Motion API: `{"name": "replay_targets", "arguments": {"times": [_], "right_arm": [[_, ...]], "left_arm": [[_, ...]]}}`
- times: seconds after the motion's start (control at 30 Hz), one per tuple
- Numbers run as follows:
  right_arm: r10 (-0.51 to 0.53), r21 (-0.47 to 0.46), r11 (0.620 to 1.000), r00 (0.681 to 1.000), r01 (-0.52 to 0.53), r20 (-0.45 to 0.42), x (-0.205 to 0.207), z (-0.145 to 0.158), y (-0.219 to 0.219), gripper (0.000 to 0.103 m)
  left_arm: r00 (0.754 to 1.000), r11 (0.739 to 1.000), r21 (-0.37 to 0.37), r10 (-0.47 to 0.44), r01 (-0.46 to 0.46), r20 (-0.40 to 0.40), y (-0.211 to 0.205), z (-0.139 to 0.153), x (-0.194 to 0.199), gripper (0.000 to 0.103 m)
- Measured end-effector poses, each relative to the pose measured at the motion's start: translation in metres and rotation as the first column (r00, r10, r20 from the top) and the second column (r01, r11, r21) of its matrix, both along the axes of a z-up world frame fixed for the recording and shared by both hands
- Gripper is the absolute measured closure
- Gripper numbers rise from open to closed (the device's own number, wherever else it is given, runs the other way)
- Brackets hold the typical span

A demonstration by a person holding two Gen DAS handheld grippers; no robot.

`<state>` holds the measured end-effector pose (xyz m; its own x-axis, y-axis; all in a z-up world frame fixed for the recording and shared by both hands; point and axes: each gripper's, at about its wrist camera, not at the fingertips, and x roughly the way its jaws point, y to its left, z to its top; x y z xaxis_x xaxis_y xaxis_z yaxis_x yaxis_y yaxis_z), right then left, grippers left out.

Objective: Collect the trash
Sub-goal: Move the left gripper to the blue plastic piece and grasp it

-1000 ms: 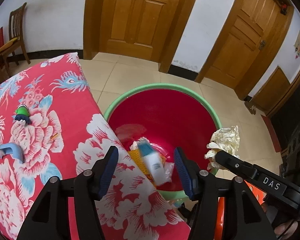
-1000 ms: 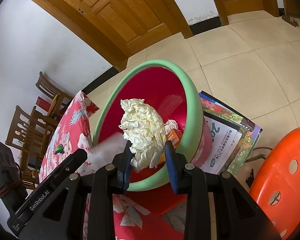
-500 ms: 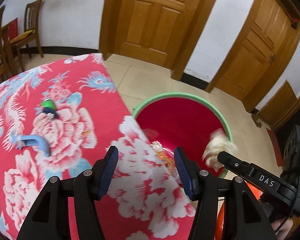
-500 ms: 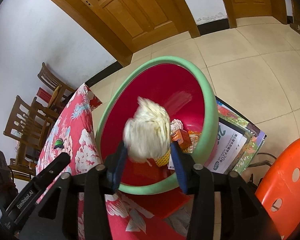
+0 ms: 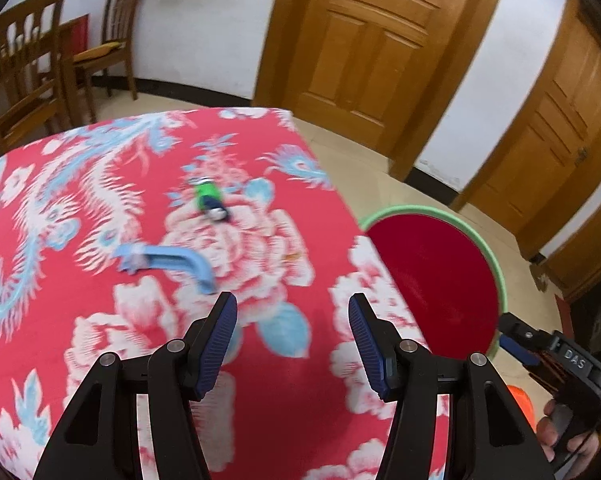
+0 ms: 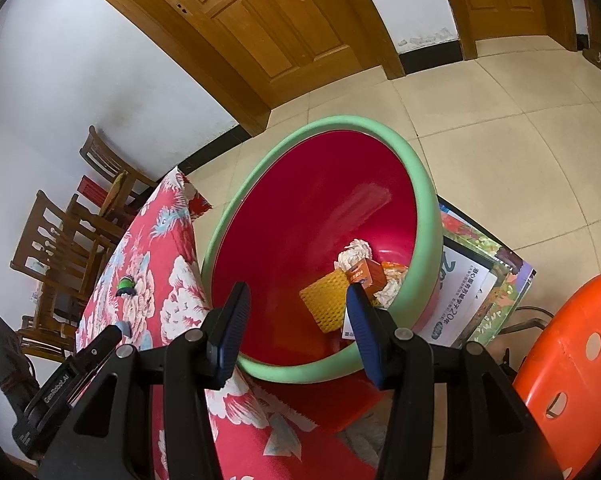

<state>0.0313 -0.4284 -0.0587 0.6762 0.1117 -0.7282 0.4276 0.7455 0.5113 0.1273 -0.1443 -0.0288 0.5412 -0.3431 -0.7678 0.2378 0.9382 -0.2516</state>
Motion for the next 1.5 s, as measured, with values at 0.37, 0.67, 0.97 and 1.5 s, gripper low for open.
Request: {"name": "replay_targets", "arguments": {"times": [0.37, 0.67, 0.97, 1.5], "right_arm": [[0.011, -0.002, 1.000, 1.000, -0.011, 0.008, -0.001, 0.003, 0.003, 0.050], [0.009, -0.001, 1.000, 1.000, -0.009, 0.004, -0.001, 0.002, 0.002, 0.050], [0.013, -0.002, 1.000, 1.000, -0.013, 0.002, -0.001, 0.002, 0.002, 0.050], [0.044, -0.024, 0.999, 0.999, -0.044, 0.010, 0.002, 0.009, 0.018, 0.050]], "left_arm": [[0.992, 0.992, 0.017, 0.122, -0.122, -0.016, 0.030, -0.015, 0.014, 0.044], [0.982, 0.982, 0.028, 0.187, -0.186, -0.023, 0.038, -0.020, 0.041, 0.044], [0.984, 0.982, 0.071, 0.176, -0.174, -0.026, 0.031, -0.027, 0.048, 0.057], [0.977, 0.978, -0.004, 0.207, -0.207, -0.042, 0.063, -0.022, 0.046, 0.085]]}}
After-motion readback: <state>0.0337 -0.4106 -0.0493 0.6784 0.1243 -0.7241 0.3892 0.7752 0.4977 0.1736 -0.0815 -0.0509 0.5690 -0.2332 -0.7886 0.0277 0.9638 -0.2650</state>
